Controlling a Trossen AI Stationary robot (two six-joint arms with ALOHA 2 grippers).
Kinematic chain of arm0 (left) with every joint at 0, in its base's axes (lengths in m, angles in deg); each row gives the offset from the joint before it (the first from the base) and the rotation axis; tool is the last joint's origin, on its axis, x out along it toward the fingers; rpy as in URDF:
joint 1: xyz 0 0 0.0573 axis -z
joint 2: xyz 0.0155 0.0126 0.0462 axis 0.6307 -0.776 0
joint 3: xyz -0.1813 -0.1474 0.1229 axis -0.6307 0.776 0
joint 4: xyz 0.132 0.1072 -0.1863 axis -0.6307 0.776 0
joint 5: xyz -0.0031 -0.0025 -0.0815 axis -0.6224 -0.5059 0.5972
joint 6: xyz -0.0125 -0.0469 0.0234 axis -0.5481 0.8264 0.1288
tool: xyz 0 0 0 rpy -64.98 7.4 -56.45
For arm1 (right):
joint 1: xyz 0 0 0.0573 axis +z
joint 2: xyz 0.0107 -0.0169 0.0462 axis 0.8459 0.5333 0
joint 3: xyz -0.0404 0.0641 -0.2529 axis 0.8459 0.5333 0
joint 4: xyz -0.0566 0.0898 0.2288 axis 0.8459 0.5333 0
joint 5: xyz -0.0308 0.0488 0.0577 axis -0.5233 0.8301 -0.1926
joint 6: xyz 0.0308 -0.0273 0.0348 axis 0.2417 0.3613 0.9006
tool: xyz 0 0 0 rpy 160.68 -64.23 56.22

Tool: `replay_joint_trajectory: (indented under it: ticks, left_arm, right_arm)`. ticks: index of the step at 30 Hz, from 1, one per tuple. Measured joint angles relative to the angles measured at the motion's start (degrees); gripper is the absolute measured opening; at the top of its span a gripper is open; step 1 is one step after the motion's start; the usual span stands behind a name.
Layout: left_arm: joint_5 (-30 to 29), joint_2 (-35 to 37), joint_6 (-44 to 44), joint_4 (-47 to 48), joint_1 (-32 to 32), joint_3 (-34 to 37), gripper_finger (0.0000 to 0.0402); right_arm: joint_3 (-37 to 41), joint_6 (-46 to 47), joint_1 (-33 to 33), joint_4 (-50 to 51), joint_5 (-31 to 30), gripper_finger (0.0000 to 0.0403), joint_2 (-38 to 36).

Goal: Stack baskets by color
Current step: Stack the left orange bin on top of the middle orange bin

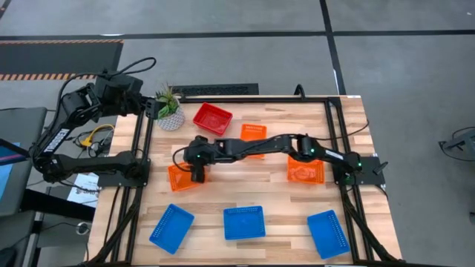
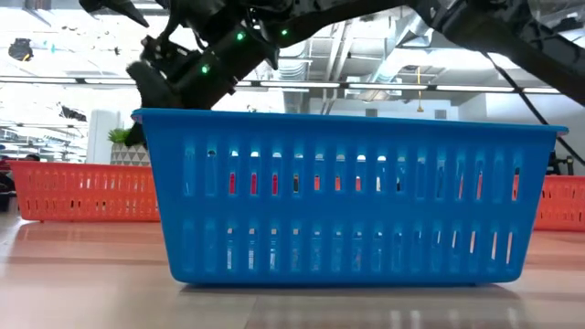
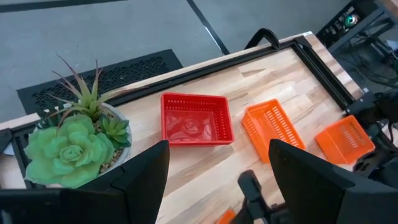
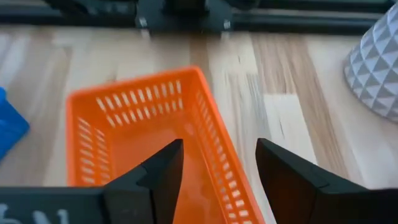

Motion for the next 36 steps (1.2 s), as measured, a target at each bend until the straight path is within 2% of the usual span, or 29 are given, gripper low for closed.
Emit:
replay_joint_trajectory:
  ticks: [7,19,22,25,30,36]
  left_arm:
    - [-0.01,0.00,-0.02,0.42,0.00,0.00,0.0263]
    - [-0.03,-0.02,-0.02,0.37,0.00,0.00,0.0263]
    - [-0.03,-0.02,-0.34,0.37,0.00,0.00,0.0263]
    - [-0.03,-0.02,-0.87,0.36,0.01,0.00,0.0263]
    - [-0.03,-0.02,-1.77,0.34,0.02,0.00,0.0263]
    - [-0.03,-0.02,-1.95,0.32,0.01,0.00,0.0263]
  right_arm:
    - [1.06,-4.07,-0.79,4.03,-1.40,0.0216,0.10]
    - [1.06,-7.36,-2.35,11.70,0.20,0.0206,0.07]
    - [1.06,-7.76,-2.83,13.39,2.35,0.0177,0.07]
    - [1.06,-7.53,-2.99,14.42,2.05,0.0136,0.07]
    - [1.05,-4.52,-3.01,16.22,1.29,0.0022,-0.03]
    - [1.15,8.35,-2.88,17.57,2.18,0.0009,-0.96]
